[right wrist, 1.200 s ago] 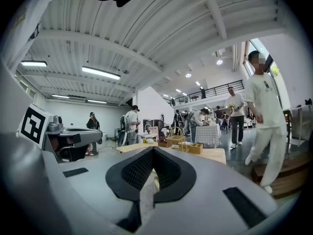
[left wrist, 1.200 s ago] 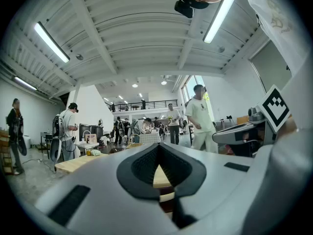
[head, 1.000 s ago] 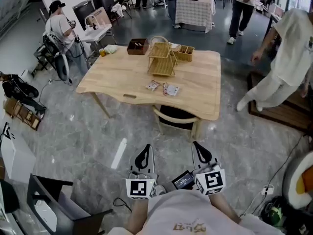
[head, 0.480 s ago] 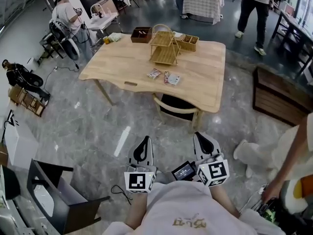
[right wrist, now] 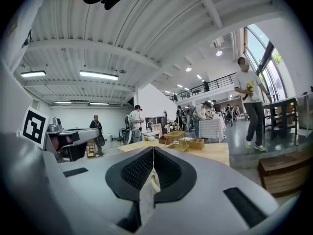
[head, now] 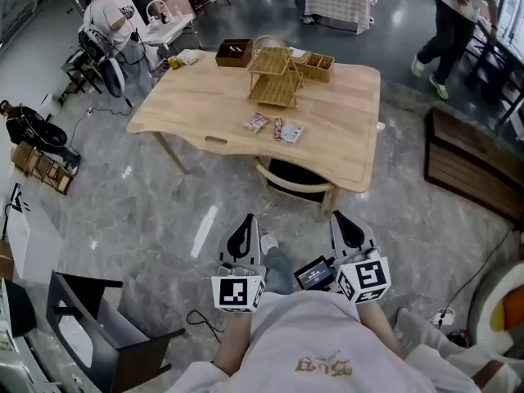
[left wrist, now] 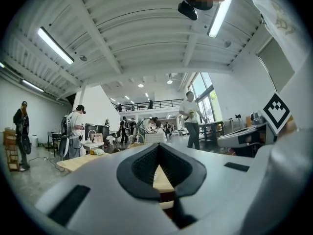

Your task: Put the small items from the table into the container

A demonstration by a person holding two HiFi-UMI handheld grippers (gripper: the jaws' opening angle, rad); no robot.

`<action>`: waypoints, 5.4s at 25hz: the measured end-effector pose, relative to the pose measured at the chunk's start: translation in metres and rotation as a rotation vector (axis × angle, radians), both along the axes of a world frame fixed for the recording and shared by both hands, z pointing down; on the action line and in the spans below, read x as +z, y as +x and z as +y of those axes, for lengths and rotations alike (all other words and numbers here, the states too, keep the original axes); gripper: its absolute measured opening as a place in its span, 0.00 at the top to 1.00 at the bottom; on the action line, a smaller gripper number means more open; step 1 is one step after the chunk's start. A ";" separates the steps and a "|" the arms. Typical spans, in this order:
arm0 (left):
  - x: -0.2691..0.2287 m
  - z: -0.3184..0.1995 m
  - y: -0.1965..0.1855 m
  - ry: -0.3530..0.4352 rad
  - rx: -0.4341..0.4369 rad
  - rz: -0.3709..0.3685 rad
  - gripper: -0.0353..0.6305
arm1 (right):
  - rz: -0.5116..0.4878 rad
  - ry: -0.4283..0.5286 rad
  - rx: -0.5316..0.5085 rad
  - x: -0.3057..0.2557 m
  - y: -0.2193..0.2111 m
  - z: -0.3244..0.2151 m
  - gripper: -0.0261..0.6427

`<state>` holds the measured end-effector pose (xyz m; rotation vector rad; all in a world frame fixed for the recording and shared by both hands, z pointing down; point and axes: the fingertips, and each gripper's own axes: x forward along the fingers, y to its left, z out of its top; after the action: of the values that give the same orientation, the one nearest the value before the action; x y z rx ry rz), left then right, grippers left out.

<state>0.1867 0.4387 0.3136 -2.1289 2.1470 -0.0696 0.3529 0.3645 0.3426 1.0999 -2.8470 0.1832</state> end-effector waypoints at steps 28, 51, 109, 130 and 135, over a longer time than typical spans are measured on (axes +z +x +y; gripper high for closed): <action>-0.001 -0.270 -0.231 -0.034 0.045 0.115 0.96 | 0.075 -0.055 0.045 0.026 -0.234 -0.248 0.93; 0.075 -0.371 -0.271 -0.120 -0.035 0.070 0.96 | 0.177 -0.188 -0.053 0.083 -0.256 -0.348 0.93; 0.217 -0.386 -0.222 -0.445 0.126 0.097 0.96 | 0.105 -0.743 0.051 0.271 -0.221 -0.351 0.93; 0.162 -0.377 -0.227 -0.339 0.125 0.094 0.96 | 0.055 -0.622 0.042 0.197 -0.228 -0.337 0.93; 0.146 -0.378 -0.227 -0.314 0.132 0.094 0.96 | 0.038 -0.585 0.031 0.175 -0.233 -0.335 0.93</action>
<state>-0.0399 0.0604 0.4599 -2.4851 2.1613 -0.3214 0.1199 0.0291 0.5171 0.9916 -2.4768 0.9132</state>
